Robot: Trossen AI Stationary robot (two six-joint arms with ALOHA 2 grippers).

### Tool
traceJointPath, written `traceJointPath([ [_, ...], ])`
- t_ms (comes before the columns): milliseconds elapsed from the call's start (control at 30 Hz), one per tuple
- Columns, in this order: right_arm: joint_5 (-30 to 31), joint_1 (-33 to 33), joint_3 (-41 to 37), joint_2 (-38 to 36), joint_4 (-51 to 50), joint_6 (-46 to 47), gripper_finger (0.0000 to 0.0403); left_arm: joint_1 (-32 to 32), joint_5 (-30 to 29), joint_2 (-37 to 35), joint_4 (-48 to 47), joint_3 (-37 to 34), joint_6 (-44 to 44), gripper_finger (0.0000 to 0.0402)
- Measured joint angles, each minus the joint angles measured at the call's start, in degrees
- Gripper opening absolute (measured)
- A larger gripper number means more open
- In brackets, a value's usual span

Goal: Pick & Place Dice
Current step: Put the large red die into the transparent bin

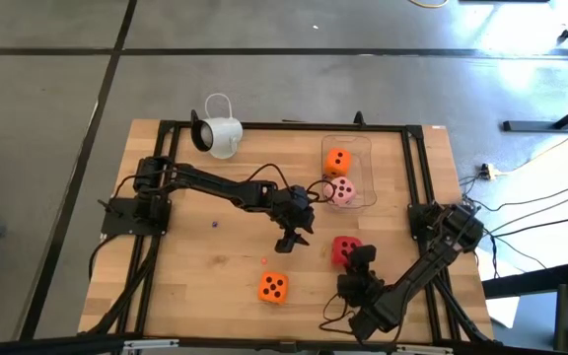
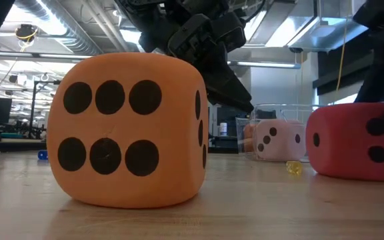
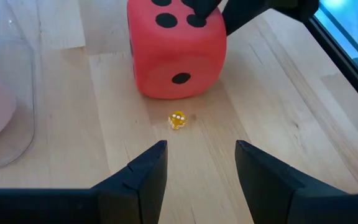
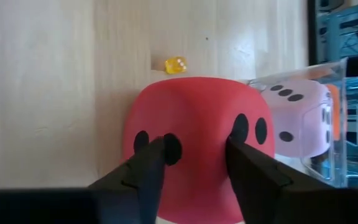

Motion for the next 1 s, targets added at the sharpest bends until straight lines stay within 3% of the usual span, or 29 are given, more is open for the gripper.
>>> traceJointPath([
  [233, 0.91, 0.09, -0.02, 0.28, -0.37, 2.38, 0.0049, 0.0, 0.13, 0.0, -0.02, 0.0, -0.44, 0.0178],
  [500, 2.62, 0.03, -0.22, -0.09, -2.41, 12.22, 0.0047, 0.0, 0.12, 0.0, -0.48, 0.0, -1.06, 0.0175],
  [600, 0.65, -0.3, 0.48, -0.56, -7.35, 15.62, 0.0046, 0.0, 0.12, 0.0, -1.0, 0.0, -1.09, 0.0177],
  [767, -1.38, -0.55, 6.55, -1.06, -18.95, 20.21, 0.003, 0.0, 0.04, 0.0, -1.21, 0.0, -1.11, 0.0176],
  [1000, 3.44, -0.67, 13.29, -3.29, -19.1, 19.7, 0.0013, 0.0, -0.12, 0.0, -1.18, 0.0, -1.53, 0.0175],
])
